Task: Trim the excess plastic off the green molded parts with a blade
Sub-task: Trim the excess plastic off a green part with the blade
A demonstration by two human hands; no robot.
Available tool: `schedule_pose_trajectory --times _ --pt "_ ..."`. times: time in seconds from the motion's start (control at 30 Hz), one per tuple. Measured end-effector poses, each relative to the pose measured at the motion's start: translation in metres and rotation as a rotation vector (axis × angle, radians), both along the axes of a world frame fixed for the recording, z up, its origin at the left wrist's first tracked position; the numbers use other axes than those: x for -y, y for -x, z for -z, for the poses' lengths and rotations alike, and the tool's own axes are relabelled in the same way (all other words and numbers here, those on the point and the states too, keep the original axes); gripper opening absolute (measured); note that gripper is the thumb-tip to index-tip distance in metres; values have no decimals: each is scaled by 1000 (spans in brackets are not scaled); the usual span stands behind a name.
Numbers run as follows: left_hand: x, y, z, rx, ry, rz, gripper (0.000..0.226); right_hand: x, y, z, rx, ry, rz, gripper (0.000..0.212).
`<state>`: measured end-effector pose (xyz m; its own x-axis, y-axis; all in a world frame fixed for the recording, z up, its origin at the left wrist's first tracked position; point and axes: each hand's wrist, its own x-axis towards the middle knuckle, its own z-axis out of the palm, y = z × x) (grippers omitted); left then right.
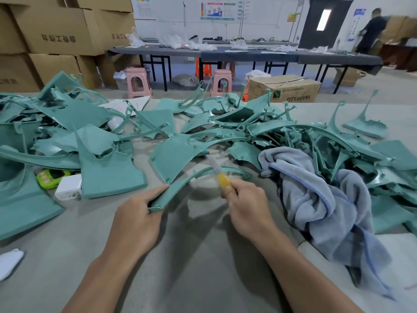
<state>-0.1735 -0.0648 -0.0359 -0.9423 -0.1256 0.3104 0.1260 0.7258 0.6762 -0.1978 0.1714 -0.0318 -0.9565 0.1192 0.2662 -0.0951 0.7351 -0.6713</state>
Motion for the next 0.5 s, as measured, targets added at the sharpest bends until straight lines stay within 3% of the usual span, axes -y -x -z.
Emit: schedule_pose_trajectory --times 0.1,0.17,0.23,0.3,0.37,0.5 --pt "-3 -1 -1 -16 1 -16 36 -16 8 0 131 -86 314 47" --pt "-5 -2 -3 -45 -31 -68 26 -22 8 -1 106 -40 383 47" --pt "-7 -2 -6 -113 -142 -164 13 -21 3 -5 14 59 280 40" --pt "-6 0 -9 -89 -396 -241 19 -15 -5 -9 -66 120 155 33" --pt "-6 3 -11 87 -666 -224 12 -12 -12 -12 -123 164 34 34" --pt "-6 1 -13 375 -876 -101 15 -7 -17 -12 -116 81 -156 38"
